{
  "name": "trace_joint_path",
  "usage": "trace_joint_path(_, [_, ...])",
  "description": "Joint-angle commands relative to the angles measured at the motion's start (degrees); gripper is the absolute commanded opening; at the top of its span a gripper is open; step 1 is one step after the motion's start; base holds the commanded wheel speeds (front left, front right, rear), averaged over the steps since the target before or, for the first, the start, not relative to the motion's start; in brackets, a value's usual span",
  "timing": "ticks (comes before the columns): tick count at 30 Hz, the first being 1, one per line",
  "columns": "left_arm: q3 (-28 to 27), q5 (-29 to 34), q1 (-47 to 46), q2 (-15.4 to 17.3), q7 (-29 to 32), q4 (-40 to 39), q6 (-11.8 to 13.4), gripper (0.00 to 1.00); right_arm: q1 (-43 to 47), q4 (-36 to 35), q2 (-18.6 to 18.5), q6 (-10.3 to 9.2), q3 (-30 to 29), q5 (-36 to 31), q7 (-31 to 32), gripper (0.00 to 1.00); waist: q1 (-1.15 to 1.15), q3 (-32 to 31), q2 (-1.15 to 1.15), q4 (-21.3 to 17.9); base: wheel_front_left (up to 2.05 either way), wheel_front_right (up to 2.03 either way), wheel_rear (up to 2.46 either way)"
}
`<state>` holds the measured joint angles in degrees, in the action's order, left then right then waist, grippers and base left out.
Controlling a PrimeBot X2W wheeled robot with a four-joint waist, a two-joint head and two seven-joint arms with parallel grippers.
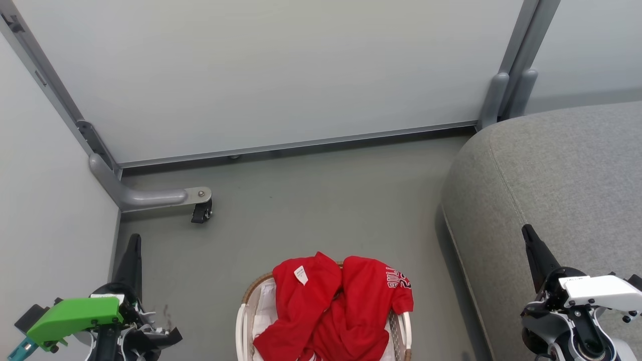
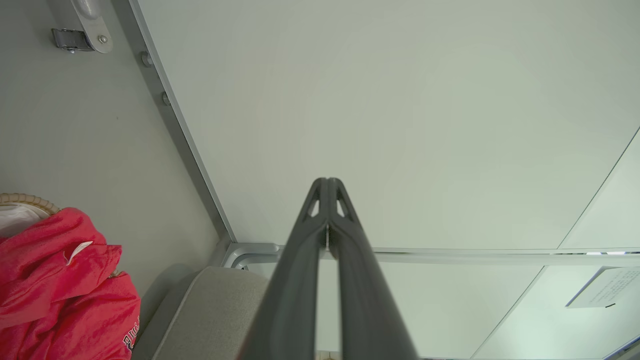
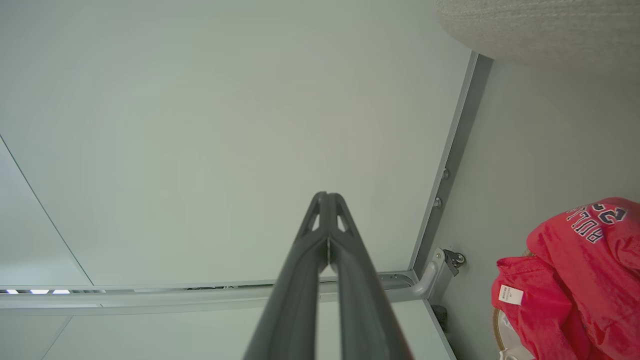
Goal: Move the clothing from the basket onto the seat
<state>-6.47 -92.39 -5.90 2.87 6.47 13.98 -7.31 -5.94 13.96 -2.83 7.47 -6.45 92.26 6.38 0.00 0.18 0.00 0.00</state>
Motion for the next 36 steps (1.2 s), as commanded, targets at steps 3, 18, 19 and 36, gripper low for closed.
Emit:
trace_joint_path(3, [0.0,0.4,-0.7,0.1,0.0,0.0,-0.4,0.0,-0.6,0.1,-0.2,0.05,0.0,-0.1,0.2,0.0,0.0,0.0,0.0,0.0,0.0,0.0,0.0])
trace_joint_path(18, [0.0,0.4,-0.7,0.1,0.0,0.0,-0.4,0.0,-0.6,0.1,-0.2,0.05,0.0,-0.1,0.2,0.0,0.0,0.0,0.0,0.0,0.0,0.0,0.0])
trace_joint_path(19, [0.0,0.4,-0.7,0.1,0.0,0.0,-0.4,0.0,-0.6,0.1,-0.2,0.05,0.0,-0.1,0.2,0.0,0.0,0.0,0.0,0.0,0.0,0.0,0.0])
trace_joint_path(36, [0.0,0.4,-0.7,0.1,0.0,0.0,-0.4,0.0,-0.6,0.1,-0.2,0.05,0.0,-0.1,0.2,0.0,0.0,0.0,0.0,0.0,0.0,0.0,0.0])
